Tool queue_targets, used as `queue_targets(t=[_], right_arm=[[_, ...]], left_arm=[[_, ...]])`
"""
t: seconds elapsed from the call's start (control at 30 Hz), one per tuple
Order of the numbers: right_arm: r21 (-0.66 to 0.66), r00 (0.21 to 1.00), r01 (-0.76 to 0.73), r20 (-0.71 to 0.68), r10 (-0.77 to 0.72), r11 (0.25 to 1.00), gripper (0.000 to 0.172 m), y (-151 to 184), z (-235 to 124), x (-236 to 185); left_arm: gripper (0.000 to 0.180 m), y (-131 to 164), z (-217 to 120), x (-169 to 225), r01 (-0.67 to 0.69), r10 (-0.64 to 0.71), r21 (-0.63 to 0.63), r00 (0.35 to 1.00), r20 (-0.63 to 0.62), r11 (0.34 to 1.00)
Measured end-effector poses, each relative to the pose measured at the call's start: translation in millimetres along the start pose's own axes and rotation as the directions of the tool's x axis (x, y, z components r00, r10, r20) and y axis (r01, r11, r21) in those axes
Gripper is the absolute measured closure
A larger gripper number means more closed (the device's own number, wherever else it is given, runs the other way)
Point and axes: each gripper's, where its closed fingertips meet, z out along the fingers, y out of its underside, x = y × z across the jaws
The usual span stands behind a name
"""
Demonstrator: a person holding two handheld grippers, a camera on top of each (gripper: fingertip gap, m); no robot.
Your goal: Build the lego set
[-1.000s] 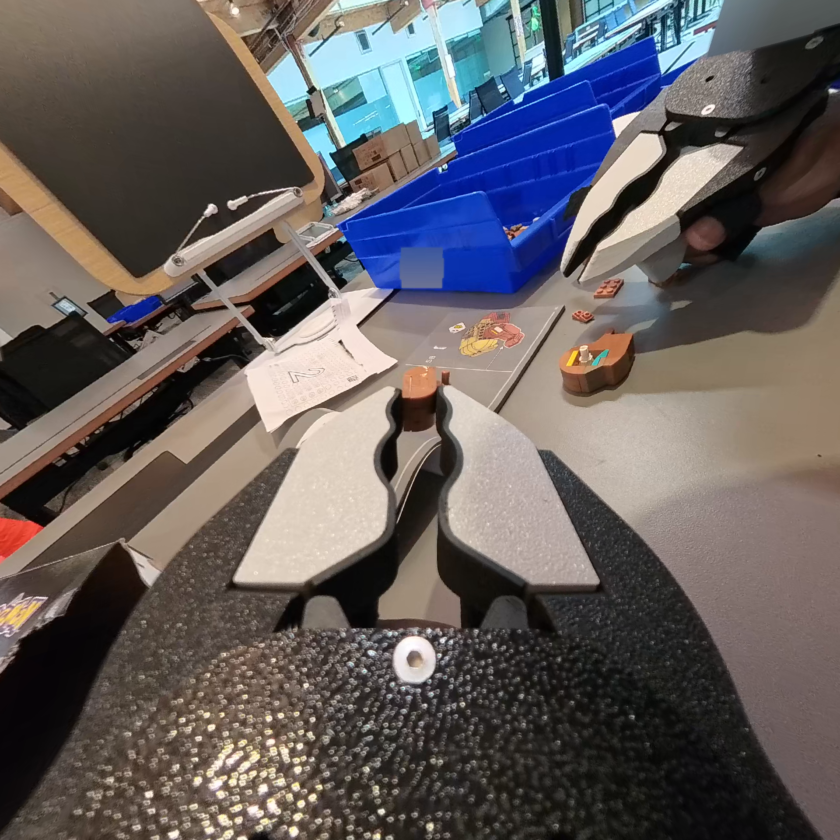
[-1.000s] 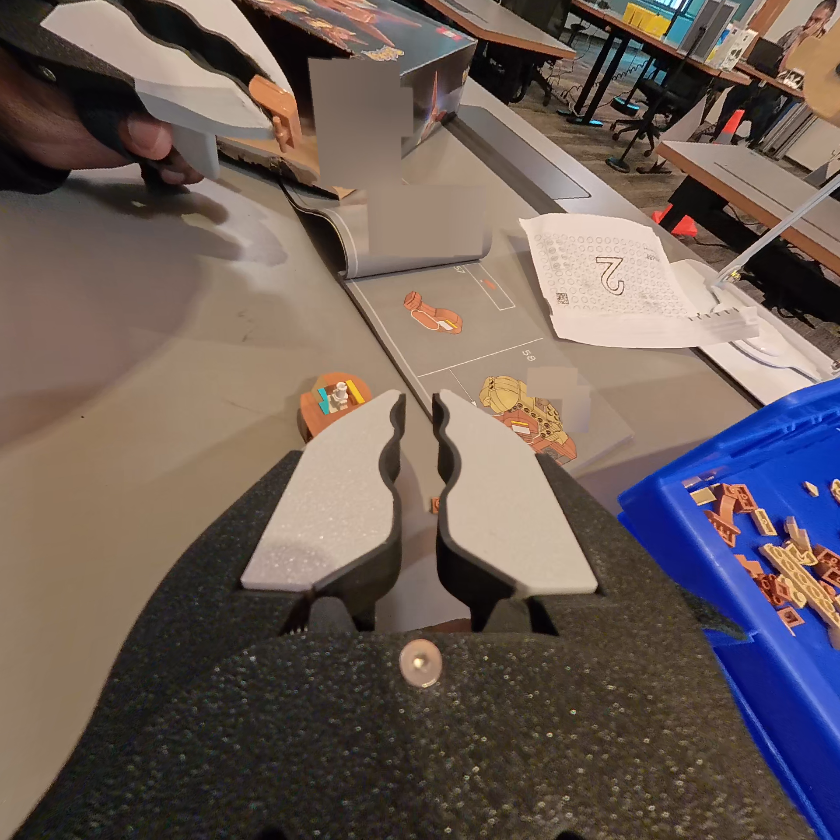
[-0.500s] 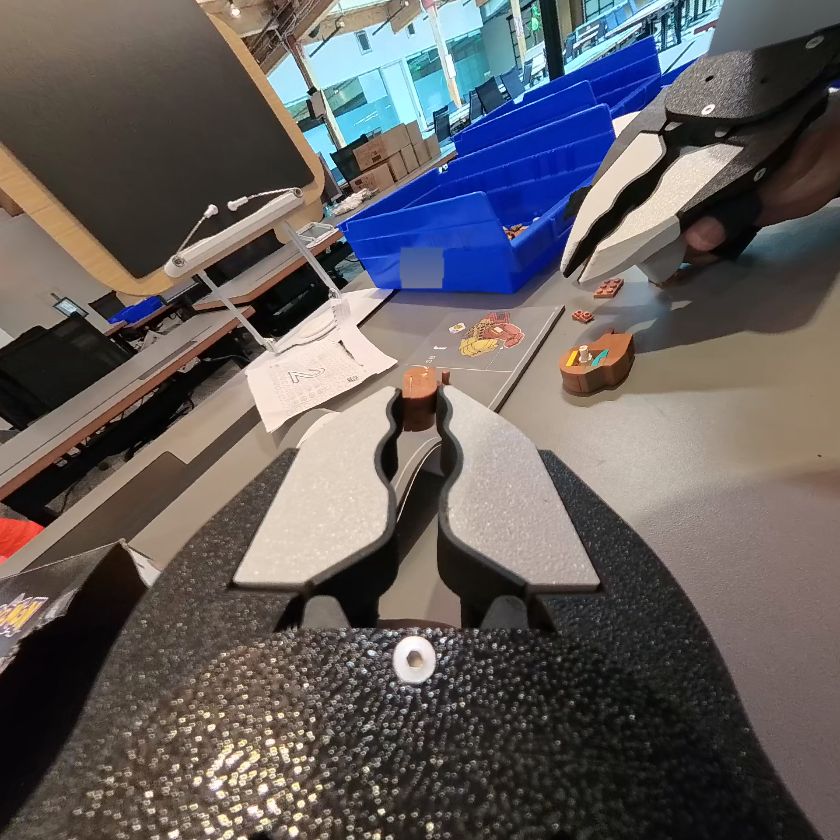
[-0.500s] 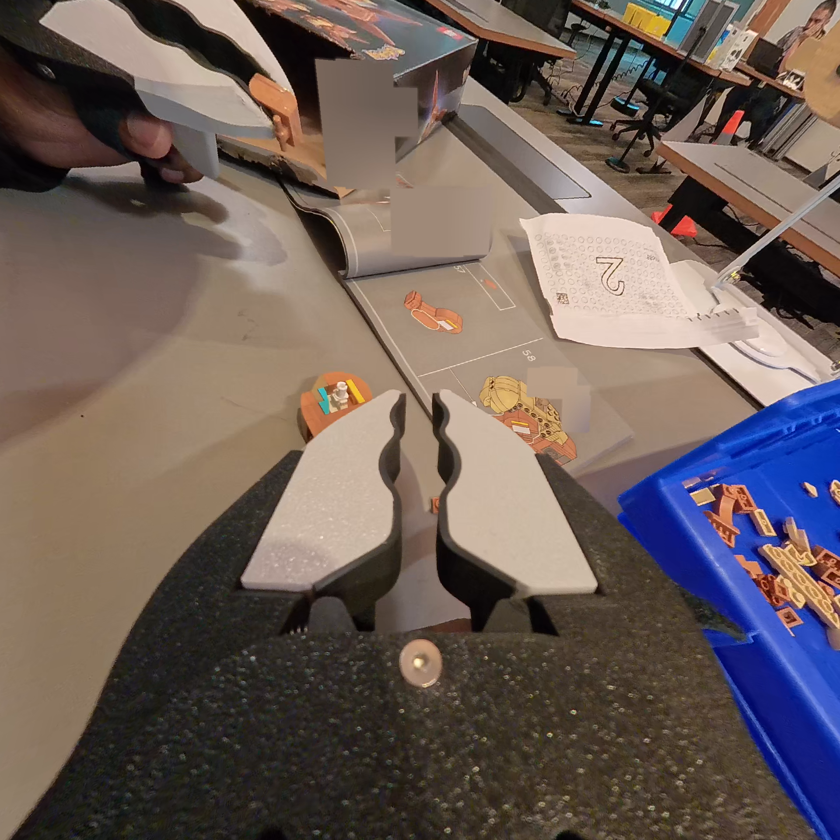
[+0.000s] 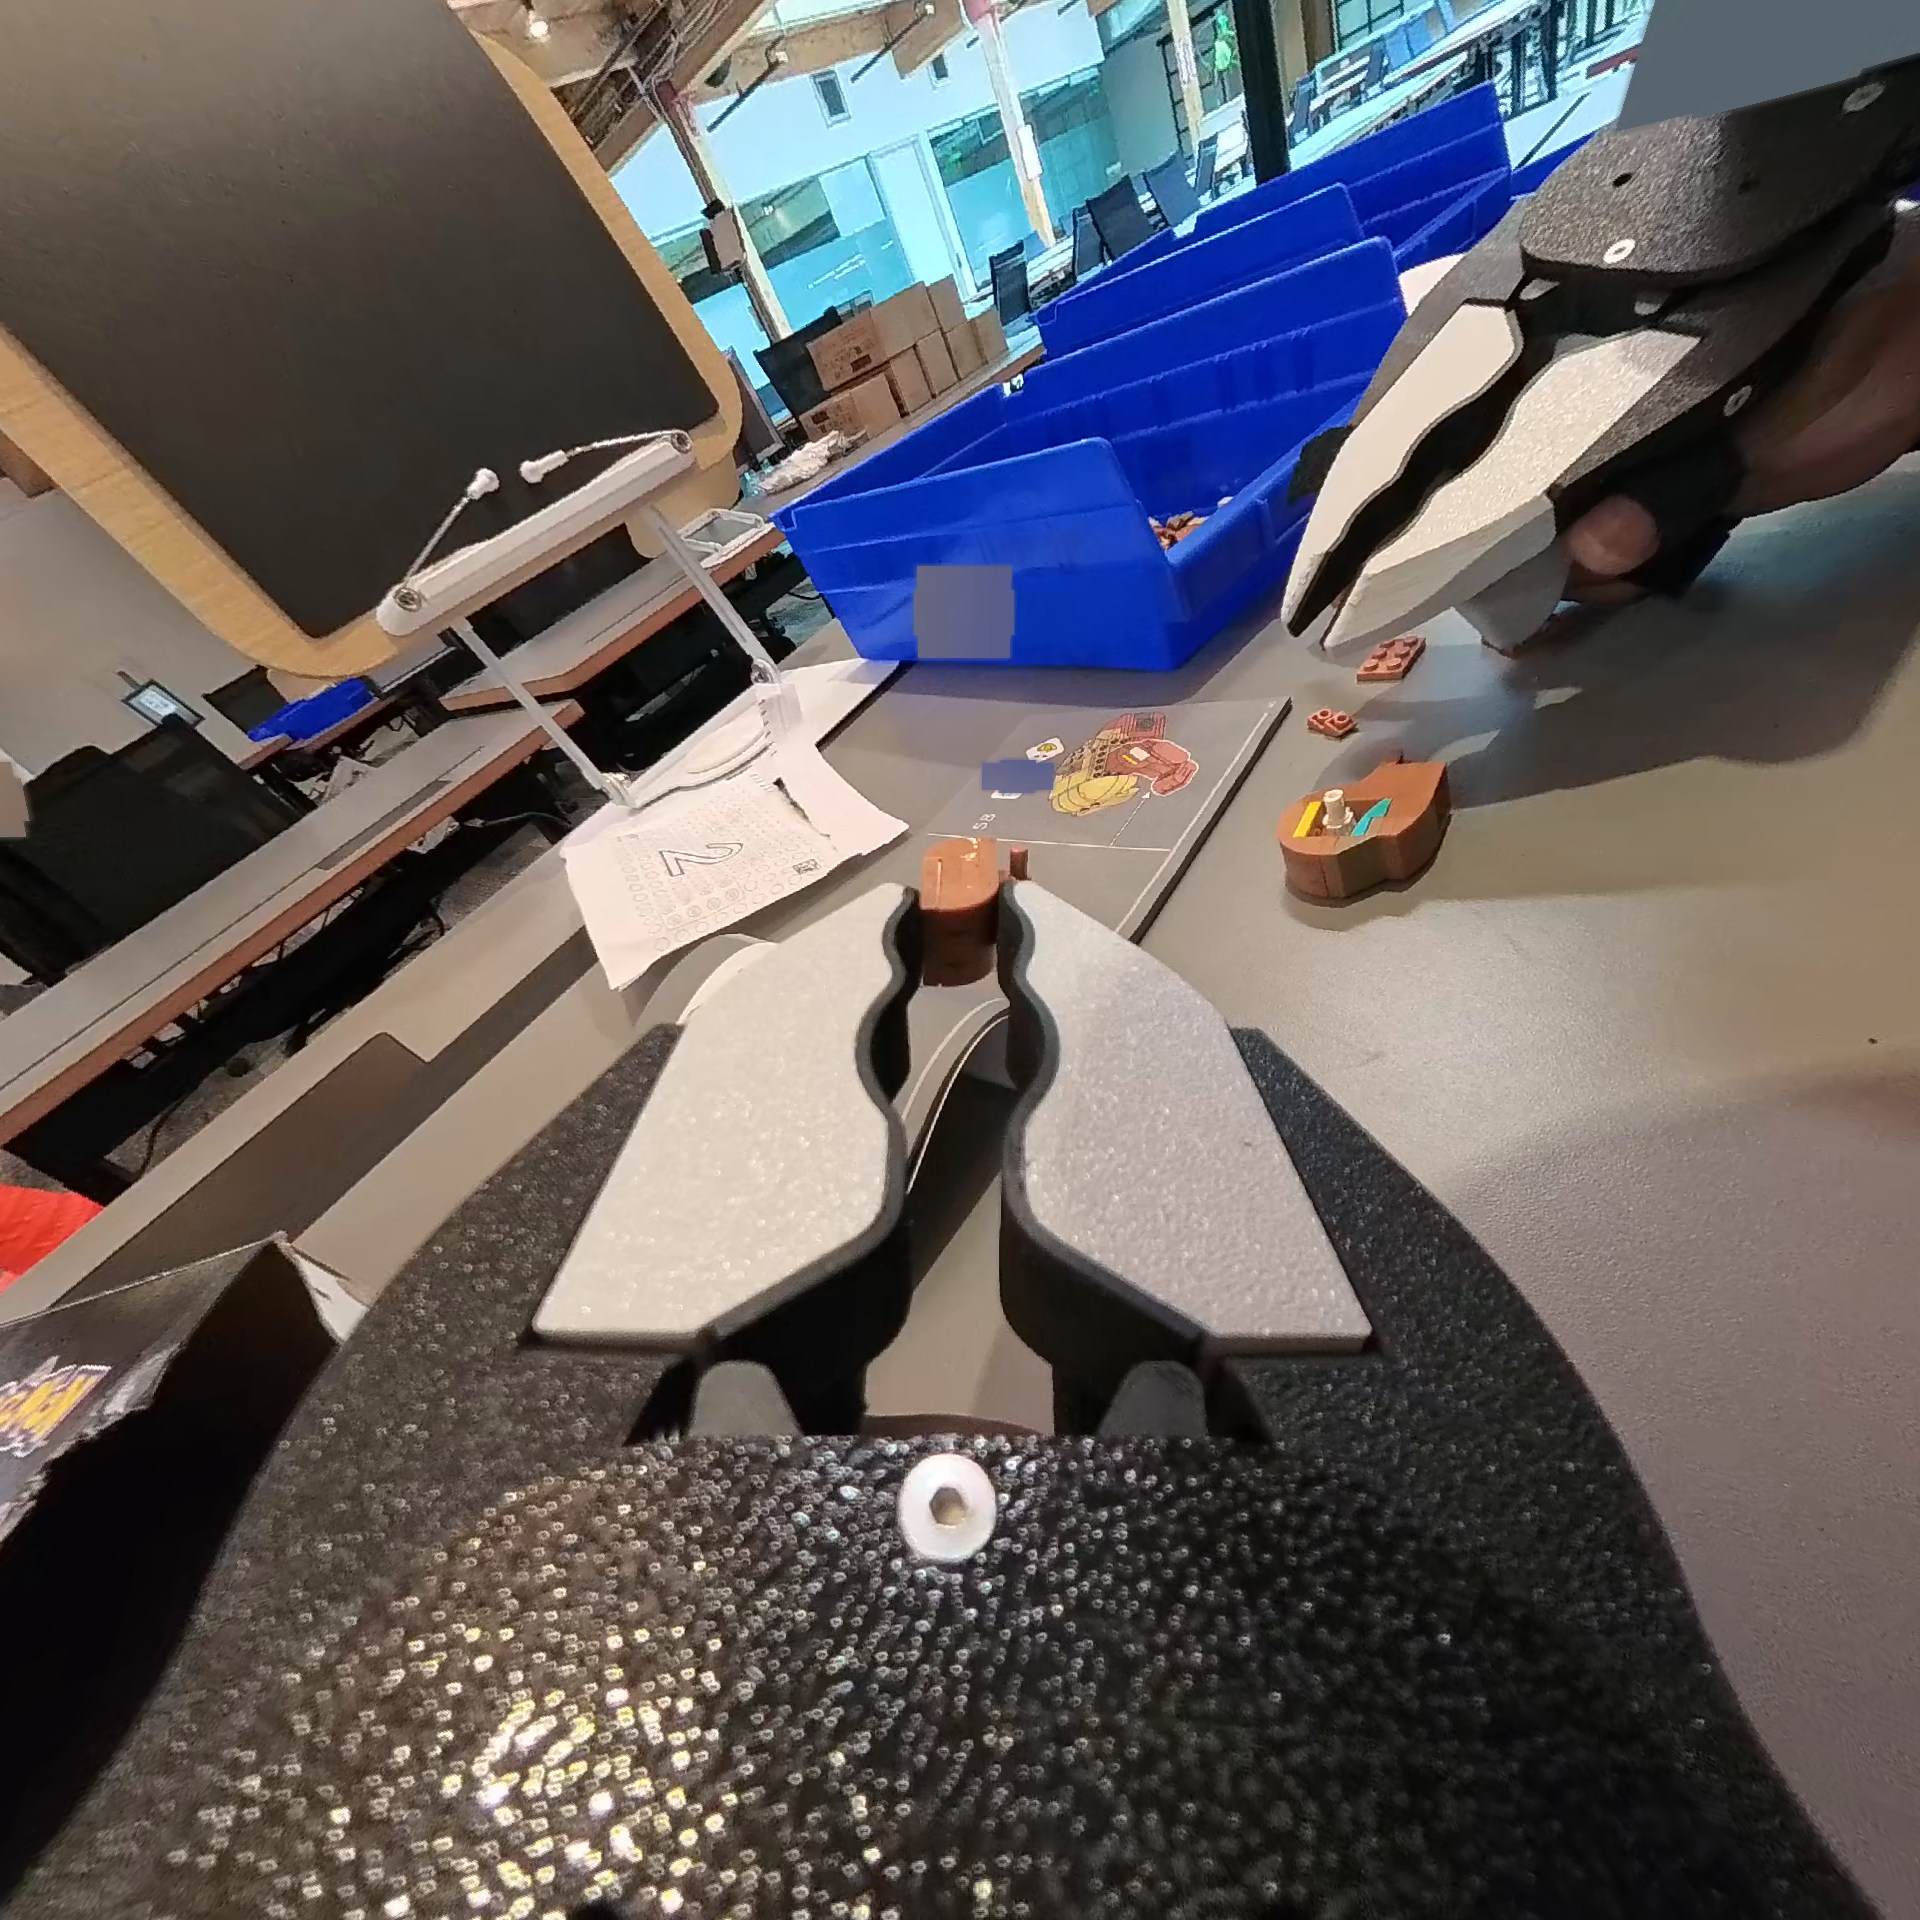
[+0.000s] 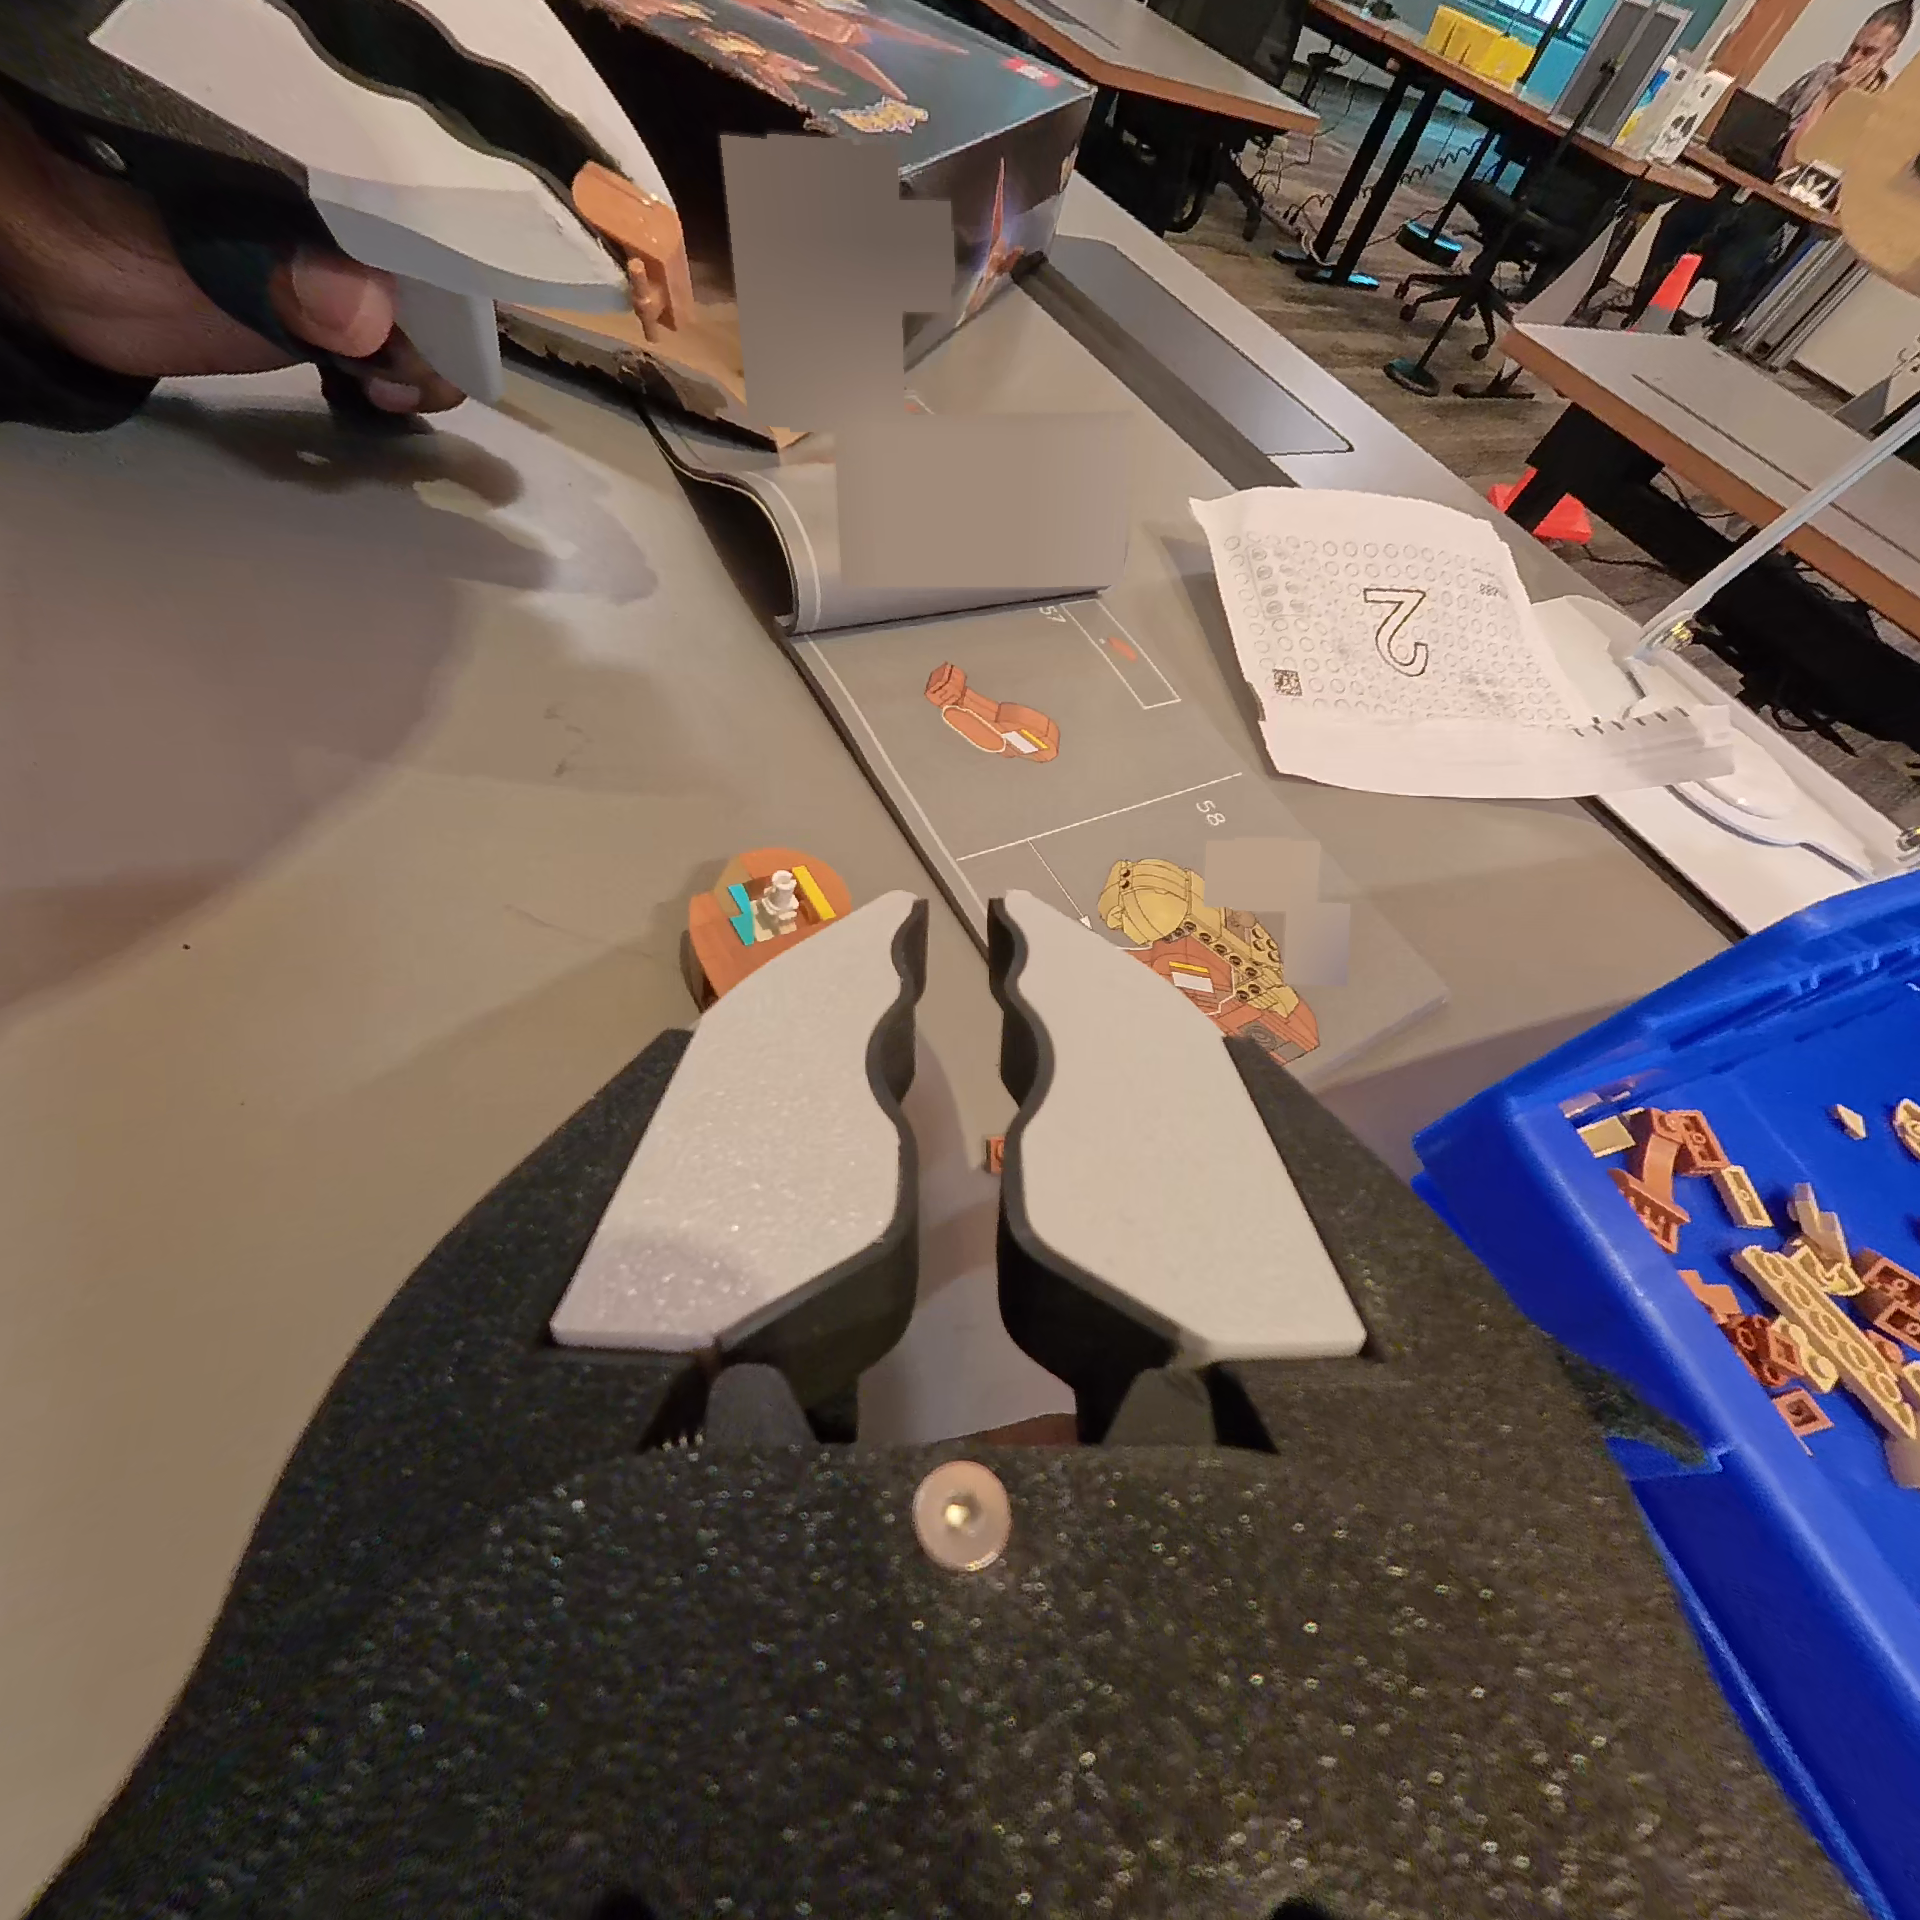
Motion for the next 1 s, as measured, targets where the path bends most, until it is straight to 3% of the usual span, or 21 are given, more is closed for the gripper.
queue_targets(t=[0.2, 0.37, 0.57, 1.0], right_arm=[[-0.004, 1.0, 0.009, -0.001, -0.009, 1.0, 0.161, 0.4, 0.4, -0.6], [-0.007, 1.0, 0.012, -0.006, -0.012, 1.0, 0.161, 0.6, 0.9, -0.3], [-0.02, 0.999, 0.044, -0.029, -0.045, 0.999, 0.161, 2.3, 2.0, 0.8], [-0.034, 0.995, 0.074, -0.066, -0.076, 0.997, 0.161, 4.2, 2.8, 4.7]], left_arm=[[0.168, 5.3, 1.8, 0.3, 0.012, -0.012, -0.044, 1.0, -0.001, 0.999], [0.168, 26.7, 5.4, -3.4, 0.115, -0.11, -0.217, 0.993, 0.032, 0.969], [0.168, 38.1, 2.3, -4.2, 0.153, -0.14, -0.329, 0.988, 0.064, 0.932], [0.168, 42.5, -1.6, -1.0, 0.216, -0.203, -0.38, 0.976, 0.075, 0.899]])
